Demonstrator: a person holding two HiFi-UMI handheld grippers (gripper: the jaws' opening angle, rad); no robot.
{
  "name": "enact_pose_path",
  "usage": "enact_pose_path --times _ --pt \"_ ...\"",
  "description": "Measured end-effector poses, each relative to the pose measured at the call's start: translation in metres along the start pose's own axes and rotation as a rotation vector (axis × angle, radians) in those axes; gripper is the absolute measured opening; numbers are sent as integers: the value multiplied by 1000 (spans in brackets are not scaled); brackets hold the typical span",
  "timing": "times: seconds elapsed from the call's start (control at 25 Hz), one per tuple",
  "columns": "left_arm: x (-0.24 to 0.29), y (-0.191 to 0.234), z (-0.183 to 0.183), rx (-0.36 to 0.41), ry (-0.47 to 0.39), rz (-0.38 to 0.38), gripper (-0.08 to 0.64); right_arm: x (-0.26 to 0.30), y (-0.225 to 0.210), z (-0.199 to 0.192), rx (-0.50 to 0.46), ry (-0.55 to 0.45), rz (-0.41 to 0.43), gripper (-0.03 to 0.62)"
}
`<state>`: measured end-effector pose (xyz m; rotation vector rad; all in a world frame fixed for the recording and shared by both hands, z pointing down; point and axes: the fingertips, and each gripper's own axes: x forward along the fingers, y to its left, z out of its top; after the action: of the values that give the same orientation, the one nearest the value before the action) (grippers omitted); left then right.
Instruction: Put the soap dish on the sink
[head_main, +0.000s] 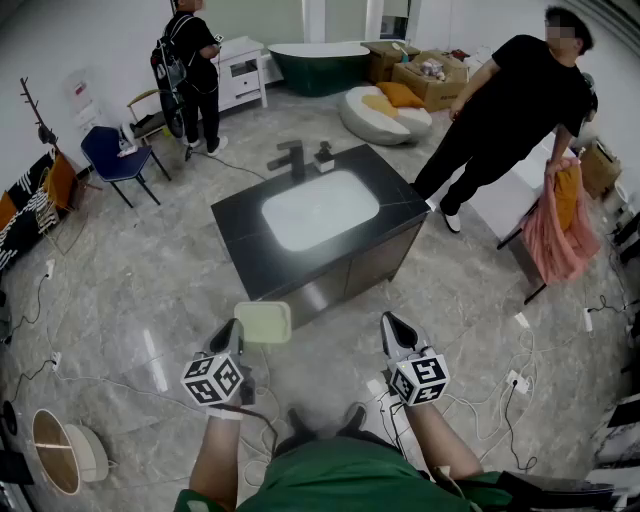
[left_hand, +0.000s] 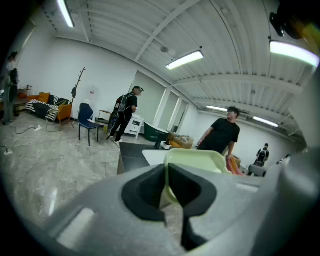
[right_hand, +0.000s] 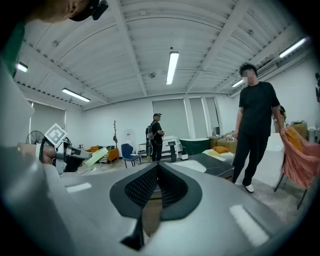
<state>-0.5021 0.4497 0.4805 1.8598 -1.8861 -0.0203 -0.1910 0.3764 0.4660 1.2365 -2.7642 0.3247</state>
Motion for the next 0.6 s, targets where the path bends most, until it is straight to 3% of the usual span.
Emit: enact_pose_path --times 0.36,0.6 --pt "6 11 19 2 -22 -37 18 14 18 10 -11 -29 -3 -2" --pt "26 -10 31 14 -27 -63 18 8 -2 28 -11 -70 -29 -2"
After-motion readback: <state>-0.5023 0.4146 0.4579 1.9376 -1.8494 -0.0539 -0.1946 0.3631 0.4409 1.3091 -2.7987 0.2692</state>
